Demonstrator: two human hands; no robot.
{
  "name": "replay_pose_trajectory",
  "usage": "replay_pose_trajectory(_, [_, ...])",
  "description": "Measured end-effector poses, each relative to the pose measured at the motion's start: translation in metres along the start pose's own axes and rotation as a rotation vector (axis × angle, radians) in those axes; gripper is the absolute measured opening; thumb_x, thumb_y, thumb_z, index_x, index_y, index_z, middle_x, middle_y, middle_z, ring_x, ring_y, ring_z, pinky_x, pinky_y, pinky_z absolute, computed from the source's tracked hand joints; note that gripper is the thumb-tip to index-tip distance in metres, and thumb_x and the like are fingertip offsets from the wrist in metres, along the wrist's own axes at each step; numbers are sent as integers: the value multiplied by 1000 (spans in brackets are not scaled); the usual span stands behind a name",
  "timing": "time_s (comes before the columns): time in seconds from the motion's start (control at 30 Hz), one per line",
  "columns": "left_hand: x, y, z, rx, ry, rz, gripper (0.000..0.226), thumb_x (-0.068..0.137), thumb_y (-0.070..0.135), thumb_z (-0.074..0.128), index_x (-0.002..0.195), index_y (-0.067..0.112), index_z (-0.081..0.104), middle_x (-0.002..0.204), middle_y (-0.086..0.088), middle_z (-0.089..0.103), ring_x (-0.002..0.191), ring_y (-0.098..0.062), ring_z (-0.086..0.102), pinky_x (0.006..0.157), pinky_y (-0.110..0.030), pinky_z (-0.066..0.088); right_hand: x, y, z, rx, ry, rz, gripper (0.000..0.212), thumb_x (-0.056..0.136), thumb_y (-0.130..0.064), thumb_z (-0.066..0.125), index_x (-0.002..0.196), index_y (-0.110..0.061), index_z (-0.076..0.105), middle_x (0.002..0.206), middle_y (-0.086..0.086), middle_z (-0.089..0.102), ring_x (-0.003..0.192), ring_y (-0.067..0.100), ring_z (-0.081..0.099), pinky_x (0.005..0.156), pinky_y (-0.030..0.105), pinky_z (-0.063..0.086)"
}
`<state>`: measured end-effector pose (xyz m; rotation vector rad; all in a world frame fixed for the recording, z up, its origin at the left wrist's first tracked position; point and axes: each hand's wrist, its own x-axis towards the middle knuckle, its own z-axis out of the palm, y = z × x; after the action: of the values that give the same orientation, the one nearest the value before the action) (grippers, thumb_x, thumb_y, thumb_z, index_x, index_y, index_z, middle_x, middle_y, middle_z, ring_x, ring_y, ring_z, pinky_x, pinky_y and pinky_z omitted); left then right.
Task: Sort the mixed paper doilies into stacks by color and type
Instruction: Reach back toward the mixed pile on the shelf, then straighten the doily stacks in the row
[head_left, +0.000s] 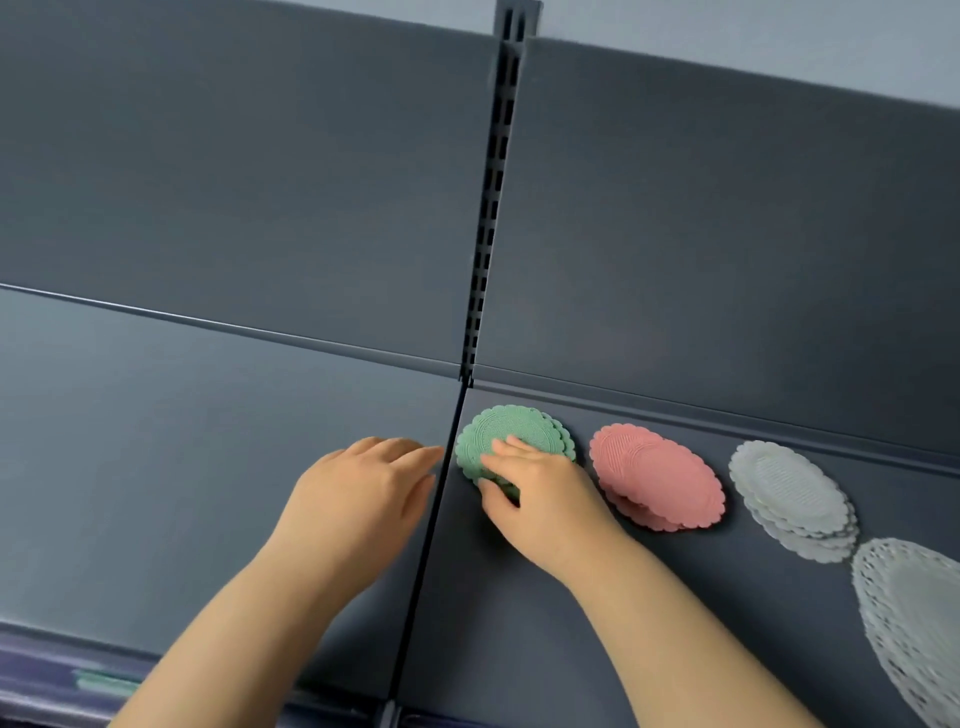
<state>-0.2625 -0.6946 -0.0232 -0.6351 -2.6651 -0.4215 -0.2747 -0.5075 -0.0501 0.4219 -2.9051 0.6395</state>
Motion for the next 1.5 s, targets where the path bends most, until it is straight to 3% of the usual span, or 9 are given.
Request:
replay_pose_trajectory(0.23, [5, 14, -4, -54, 1, 69, 25, 76, 15, 73, 100, 19, 72, 90, 6, 72, 75, -20, 68, 53, -30, 53, -14, -4, -23, -1, 10, 16, 32, 90, -37, 46, 118, -25, 58, 141, -9, 43, 133, 1, 29, 104, 24, 30])
replay_pose_trajectory(0.5, [-11, 74, -10, -22, 36, 129, 23, 80, 17, 68, 103, 17, 71, 94, 4, 72, 81, -21, 68, 60, -34, 56, -69, 7, -51, 45, 61, -20, 40, 91, -38, 47, 129, -27, 50, 143, -9, 40, 135, 1, 26, 108, 23, 26])
replay_pose_trajectory(0.63, [-30, 127, -12, -12, 33, 151, 27, 82, 22, 58, 106, 17, 69, 97, 4, 71, 85, -21, 67, 64, -35, 56, -116, 24, -71, 52, 87, -5, 45, 90, -42, 46, 133, -28, 45, 145, -12, 36, 134, -2, 24, 106, 17, 21])
replay_pose_trajectory(0.73, [-51, 174, -11, -22, 13, 156, 27, 81, 18, 66, 108, 16, 69, 99, 3, 71, 88, -21, 68, 66, -36, 56, -163, 40, -88, 68, 88, 3, 45, 90, -41, 46, 133, -28, 44, 145, -14, 35, 134, -4, 23, 108, 18, 22])
replay_pose_trajectory(0.9, [-89, 253, -11, -47, 16, 106, 28, 78, 15, 70, 106, 17, 70, 97, 2, 72, 85, -22, 68, 66, -32, 55, -255, 76, -125, 57, 160, 45, 44, 88, -40, 49, 130, -28, 49, 140, -14, 43, 129, -7, 29, 103, 8, 16])
replay_pose_trajectory(1.13, [-118, 352, -2, -85, -30, 183, 28, 87, 21, 55, 112, 17, 68, 102, 3, 71, 90, -22, 66, 71, -35, 54, -366, 122, -172, 104, 308, 243, 41, 86, -35, 52, 125, -23, 55, 129, -11, 54, 118, 0, 46, 98, 12, 29])
replay_pose_trajectory(1.27, [-125, 394, 4, -118, -59, 206, 31, 86, 23, 52, 112, 18, 68, 101, 4, 71, 90, -21, 66, 69, -34, 54, -407, 142, -189, 107, 331, 310, 39, 86, -30, 55, 124, -20, 57, 125, -7, 57, 104, -15, 37, 86, -8, 18])
replay_pose_trajectory(1.5, [-108, 419, 29, -123, -103, 251, 30, 84, 22, 53, 109, 18, 69, 100, 5, 71, 88, -20, 66, 69, -33, 54, -422, 175, -192, 122, 315, 379, 39, 88, -30, 53, 127, -24, 53, 129, -13, 52, 110, -11, 37, 89, -6, 19])
